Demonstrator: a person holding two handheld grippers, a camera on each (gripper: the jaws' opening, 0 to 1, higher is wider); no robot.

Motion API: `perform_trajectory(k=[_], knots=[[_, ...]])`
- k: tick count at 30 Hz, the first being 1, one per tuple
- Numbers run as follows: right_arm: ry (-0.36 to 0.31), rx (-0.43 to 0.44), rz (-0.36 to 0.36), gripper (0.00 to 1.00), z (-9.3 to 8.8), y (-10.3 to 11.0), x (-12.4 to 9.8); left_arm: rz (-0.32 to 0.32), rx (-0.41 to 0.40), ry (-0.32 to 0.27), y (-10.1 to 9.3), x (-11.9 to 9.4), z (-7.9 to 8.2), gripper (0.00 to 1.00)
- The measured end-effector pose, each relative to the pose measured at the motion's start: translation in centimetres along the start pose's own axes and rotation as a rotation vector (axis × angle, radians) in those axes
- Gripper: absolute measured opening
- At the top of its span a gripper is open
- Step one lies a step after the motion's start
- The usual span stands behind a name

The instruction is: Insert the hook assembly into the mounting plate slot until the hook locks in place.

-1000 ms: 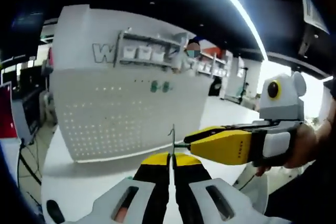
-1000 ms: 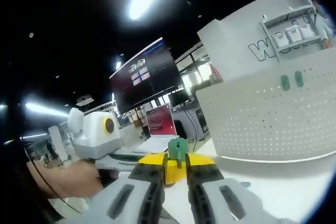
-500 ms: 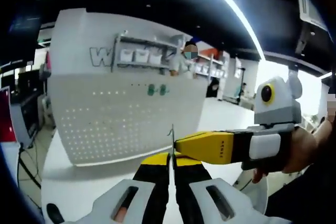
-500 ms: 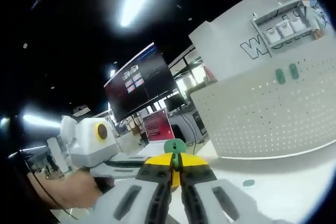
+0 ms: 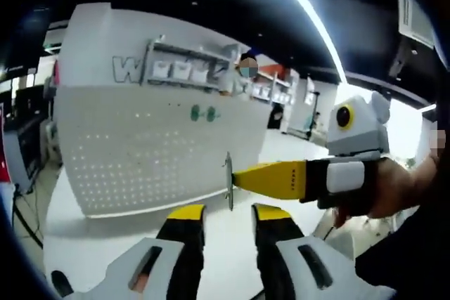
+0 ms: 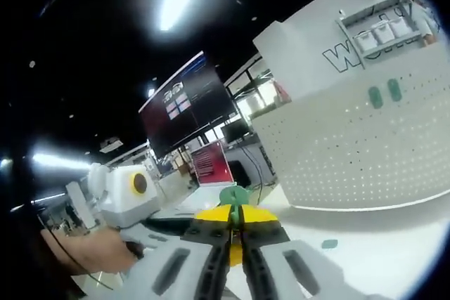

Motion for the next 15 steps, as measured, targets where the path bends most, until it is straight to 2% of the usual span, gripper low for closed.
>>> perform_trajectory(k=[3, 9, 11, 15], knots=[[0.006, -0.023, -0.009, 0.00, 0.1, -0.9, 0.2, -0.006, -0.031, 0.013, 0.1, 0.0, -0.5, 0.58], [-0.008, -0.052, -0.015, 0.00, 0.9, -2.2, 0.5, -0.003, -0.066, -0.006, 0.3, -0.6, -0.9, 0.79], [-0.007, -0.070, -0.024, 0.00, 1.1, -2.6, 0.6, -0.003, -0.091, -0.016, 0.4, -0.7, -0.8, 0.82], [-0.003, -0.096, -0.041, 0.00, 1.2, -3.4, 0.8, 0.035, -0.103, -0.034, 0.7, -0.8, -0.7, 0.94]])
Point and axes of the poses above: the point that each gripper's makers call its tool centre point, and the gripper's own axes: x roughly forward along the fingers, y roughly to its left, z roughly out of its top, the point moved 7 cm from there along -x, roughly backward along the fingers, and after that the axes turned 6 degrees about -x, right-handed, at the moved point
